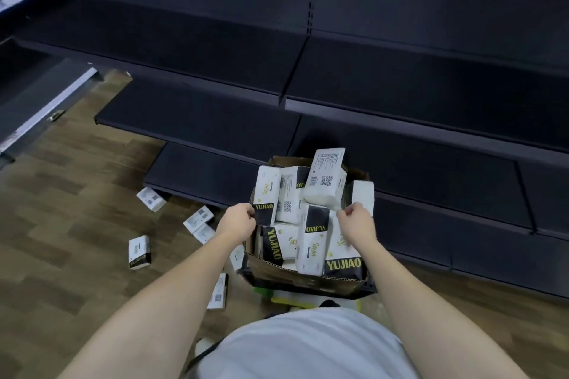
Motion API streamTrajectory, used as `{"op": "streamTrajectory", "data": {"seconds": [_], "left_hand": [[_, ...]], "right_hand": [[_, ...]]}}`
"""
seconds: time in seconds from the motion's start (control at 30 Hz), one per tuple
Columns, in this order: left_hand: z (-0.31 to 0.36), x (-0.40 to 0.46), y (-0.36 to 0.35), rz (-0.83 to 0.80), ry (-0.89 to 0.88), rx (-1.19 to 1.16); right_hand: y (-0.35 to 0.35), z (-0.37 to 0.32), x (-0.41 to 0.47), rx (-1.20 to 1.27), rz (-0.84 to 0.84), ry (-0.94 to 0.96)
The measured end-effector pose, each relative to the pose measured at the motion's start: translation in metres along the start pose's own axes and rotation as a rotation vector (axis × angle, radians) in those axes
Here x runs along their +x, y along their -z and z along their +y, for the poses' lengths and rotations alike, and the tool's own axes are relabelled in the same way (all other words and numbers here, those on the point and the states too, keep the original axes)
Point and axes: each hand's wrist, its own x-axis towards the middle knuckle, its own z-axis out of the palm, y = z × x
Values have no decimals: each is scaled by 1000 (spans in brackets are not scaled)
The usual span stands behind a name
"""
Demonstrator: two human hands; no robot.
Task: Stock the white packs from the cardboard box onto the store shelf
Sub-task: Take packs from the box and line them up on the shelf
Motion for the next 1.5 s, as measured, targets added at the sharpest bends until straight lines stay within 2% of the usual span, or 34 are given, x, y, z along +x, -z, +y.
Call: {"op": "streamTrajectory", "data": {"seconds": [0.13, 0.37, 0.53, 0.73, 0.97, 1.13, 1.23, 1.3, 1.4, 1.5], "left_hand": [[1, 1, 17, -25, -112, 27], [-14, -6, 58, -78, -292, 89], [-35, -11, 86, -82, -371, 57], [-60, -10, 116, -95, -435, 43], [-85, -12, 175, -88, -511, 13], [-93, -13, 226, -40, -542, 3], [-87, -14, 253, 14, -466, -81], [-81, -15, 268, 0, -258, -268], [-76, -17, 287, -240, 69, -688], [-72, -16, 298, -394, 162, -839]], "right_hand": [[-28, -22, -27, 45, -175, -95], [-80, -39, -64, -233, -9, -183], [-80, -48, -73, -271, 18, -254], [-69, -86, -86, -170, 113, -87], [-59, -167, -118, 39, 97, 137], [-60, -211, -129, -67, 63, 341], [-63, -239, -132, -203, 83, 484], [-66, -255, -135, -319, 142, 586], [-74, -276, -140, -433, 267, 749], [-85, -294, -138, -487, 344, 909]]}}
